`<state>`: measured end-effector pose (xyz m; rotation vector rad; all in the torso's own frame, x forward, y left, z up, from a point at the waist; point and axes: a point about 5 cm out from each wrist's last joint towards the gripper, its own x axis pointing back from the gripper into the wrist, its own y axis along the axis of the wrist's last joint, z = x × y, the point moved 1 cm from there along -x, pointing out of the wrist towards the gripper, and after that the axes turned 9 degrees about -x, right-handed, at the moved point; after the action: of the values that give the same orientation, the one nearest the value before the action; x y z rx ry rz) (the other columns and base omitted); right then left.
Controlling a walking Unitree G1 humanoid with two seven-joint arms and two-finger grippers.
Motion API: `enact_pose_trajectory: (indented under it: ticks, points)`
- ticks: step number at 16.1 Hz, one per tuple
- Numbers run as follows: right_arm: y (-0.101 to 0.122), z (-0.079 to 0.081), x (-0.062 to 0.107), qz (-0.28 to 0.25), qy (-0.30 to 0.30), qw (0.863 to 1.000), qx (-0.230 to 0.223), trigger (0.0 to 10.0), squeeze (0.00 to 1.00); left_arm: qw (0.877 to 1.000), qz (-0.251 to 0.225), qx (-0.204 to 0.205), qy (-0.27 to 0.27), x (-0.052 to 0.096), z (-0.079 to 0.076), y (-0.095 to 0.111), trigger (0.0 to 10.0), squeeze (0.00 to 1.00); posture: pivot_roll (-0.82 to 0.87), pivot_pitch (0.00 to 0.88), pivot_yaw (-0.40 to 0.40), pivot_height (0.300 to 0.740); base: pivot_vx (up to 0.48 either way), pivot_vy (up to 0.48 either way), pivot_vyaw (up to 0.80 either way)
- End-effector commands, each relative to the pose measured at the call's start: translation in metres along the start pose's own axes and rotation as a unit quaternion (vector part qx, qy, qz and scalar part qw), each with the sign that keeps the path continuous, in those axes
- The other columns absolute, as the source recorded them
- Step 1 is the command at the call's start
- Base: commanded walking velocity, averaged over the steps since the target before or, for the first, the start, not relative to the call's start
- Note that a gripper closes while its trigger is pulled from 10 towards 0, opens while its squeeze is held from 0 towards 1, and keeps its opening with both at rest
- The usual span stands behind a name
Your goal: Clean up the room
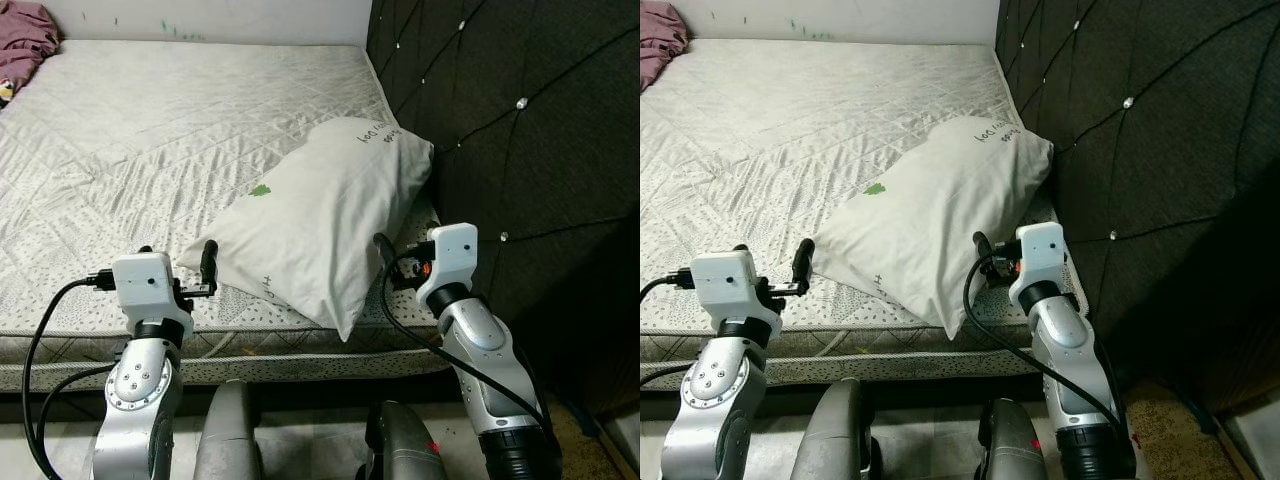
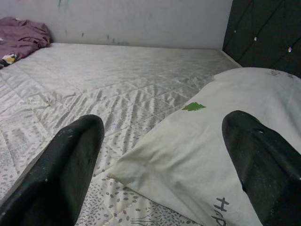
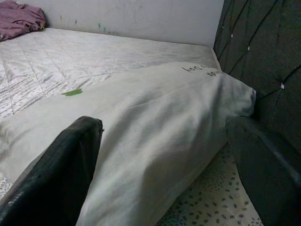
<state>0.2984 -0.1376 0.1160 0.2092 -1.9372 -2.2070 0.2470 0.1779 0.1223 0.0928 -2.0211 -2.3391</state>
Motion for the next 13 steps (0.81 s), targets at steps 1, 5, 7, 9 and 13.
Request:
enact_pose_trajectory:
  ticks: [1,5,7,9,13]
  points:
    - [0.0008,0.0005,-0.0024,0.004,0.005,1.0,0.002,10.0,0.0,1.0,-0.018,0.003,0.001,-0.0025,0.0014,0.0081,10.0,0.0,-0.03,0.065,-0.026,0.618,0.435,0.0,0.0]
    - [0.0013,0.0002,-0.0031,0.004,0.007,1.0,0.005,10.0,0.0,1.0,-0.019,0.005,0.001,-0.0031,0.001,0.0083,10.0,0.0,-0.03,0.065,-0.028,0.618,0.446,0.0,0.0]
    - [0.0015,0.0004,-0.0032,0.004,0.008,1.0,0.007,10.0,0.0,1.0,-0.019,0.005,0.001,-0.0032,0.0009,0.0085,10.0,0.0,-0.03,0.066,-0.029,0.618,0.472,0.0,0.0]
    - [0.0016,0.0005,-0.0032,0.003,0.009,1.0,0.007,10.0,0.0,1.0,-0.018,0.005,0.001,-0.0031,0.0006,0.0084,10.0,0.0,-0.03,0.063,-0.029,0.618,0.472,0.0,0.0]
    - [0.0007,0.0026,-0.0021,0.006,0.018,1.0,0.003,10.0,0.0,1.0,-0.01,0.005,-0.001,-0.0018,-0.0018,0.0066,10.0,0.0,-0.02,0.065,-0.031,0.618,0.235,0.0,0.0]
